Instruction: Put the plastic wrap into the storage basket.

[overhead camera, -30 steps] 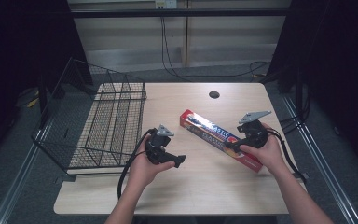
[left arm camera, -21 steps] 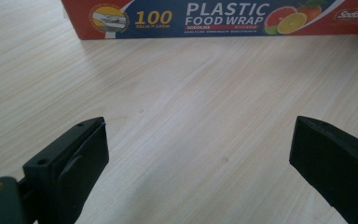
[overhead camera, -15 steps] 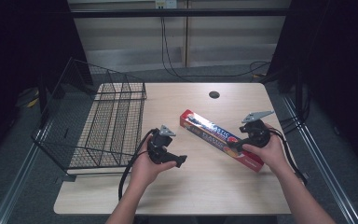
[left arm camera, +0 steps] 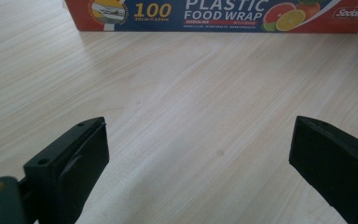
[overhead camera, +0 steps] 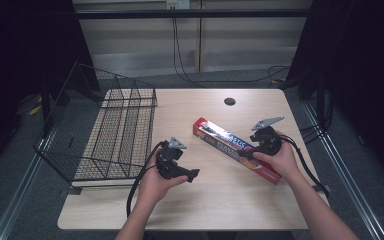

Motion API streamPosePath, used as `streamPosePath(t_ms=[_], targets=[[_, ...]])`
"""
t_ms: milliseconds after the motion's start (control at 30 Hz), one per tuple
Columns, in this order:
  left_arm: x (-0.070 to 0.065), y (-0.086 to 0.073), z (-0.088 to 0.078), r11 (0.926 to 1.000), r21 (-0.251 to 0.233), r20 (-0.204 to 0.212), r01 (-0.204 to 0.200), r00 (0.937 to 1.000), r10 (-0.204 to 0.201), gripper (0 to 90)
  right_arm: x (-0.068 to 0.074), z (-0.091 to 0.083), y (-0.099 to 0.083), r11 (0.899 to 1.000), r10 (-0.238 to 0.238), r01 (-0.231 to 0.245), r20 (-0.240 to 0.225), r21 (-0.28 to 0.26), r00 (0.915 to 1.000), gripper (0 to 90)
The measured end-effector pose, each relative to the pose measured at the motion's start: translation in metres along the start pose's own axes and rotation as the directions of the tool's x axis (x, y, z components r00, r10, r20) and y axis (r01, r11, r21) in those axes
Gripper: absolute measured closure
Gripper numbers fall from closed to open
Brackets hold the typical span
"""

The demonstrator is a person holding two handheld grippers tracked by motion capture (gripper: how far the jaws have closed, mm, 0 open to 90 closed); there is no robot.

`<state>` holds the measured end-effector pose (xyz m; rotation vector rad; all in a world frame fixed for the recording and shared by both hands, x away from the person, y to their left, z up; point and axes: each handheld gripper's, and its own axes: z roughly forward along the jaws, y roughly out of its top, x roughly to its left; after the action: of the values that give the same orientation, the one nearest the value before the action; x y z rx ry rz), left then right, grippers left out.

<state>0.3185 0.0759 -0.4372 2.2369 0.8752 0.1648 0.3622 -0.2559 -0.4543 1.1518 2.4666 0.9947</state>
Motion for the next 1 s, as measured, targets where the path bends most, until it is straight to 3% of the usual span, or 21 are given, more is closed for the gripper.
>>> streamPosePath(t_ms=[167,300,333,433,533,567,633,733,767,933,1000], targets=[[0.001,-0.005,-0.003,0.9999,0.01,-0.023,0.01,0.9997,-0.009,4.7,0.004,0.011,0.004,0.999,-0.018,0.018,0.002,0.03,0.9998,17.6],[0.003,-0.009,-0.008,0.9997,0.019,-0.016,0.017,0.9997,-0.016,4.7,0.007,0.021,0.004,0.997,-0.032,0.031,0.014,0.07,0.9994,21.9],[0.002,-0.01,-0.007,0.9995,0.001,-0.016,0.031,0.9994,-0.031,4.7,0.007,0.022,0.004,0.996,-0.029,0.027,0.019,0.083,0.9994,24.3],[0.002,-0.011,-0.008,0.9997,0.008,-0.01,0.023,0.9997,-0.023,4.7,0.006,0.025,0.004,0.994,-0.026,0.024,0.024,0.107,0.9994,27.7],[0.002,-0.012,-0.008,0.9992,0.004,-0.012,0.04,0.9991,-0.04,4.7,0.008,0.029,0.003,0.986,-0.037,0.031,0.031,0.165,0.9989,32.6],[0.003,-0.012,-0.009,0.9997,0.011,-0.016,0.024,0.9996,-0.024,4.7,0.009,0.03,0.003,0.982,-0.049,0.04,0.044,0.182,0.9978,34.4],[0.004,-0.012,-0.01,0.9996,0.01,-0.018,0.025,0.9995,-0.025,4.7,0.01,0.031,0.003,0.981,-0.069,0.058,0.057,0.185,0.996,37.4],[0.002,-0.012,-0.008,0.999,0.0,-0.012,0.045,0.9989,-0.045,4.7,0.008,0.03,0.003,0.982,-0.062,0.052,0.046,0.181,0.997,40.3],[0.003,-0.011,-0.009,0.9994,0.021,-0.009,0.028,0.9996,-0.028,4.7,0.008,0.03,0.003,0.983,-0.064,0.056,0.038,0.175,0.9972,41.8],[0.003,-0.011,-0.008,0.9997,0.011,-0.012,0.023,0.9997,-0.023,4.7,0.006,0.025,0.002,0.981,-0.065,0.064,-0.002,0.185,0.9979,44.1],[0.003,-0.01,-0.009,0.9995,0.011,-0.005,0.029,0.9996,-0.029,4.7,0.006,0.023,0.001,0.98,-0.089,0.091,-0.016,0.175,0.9959,44.2]])
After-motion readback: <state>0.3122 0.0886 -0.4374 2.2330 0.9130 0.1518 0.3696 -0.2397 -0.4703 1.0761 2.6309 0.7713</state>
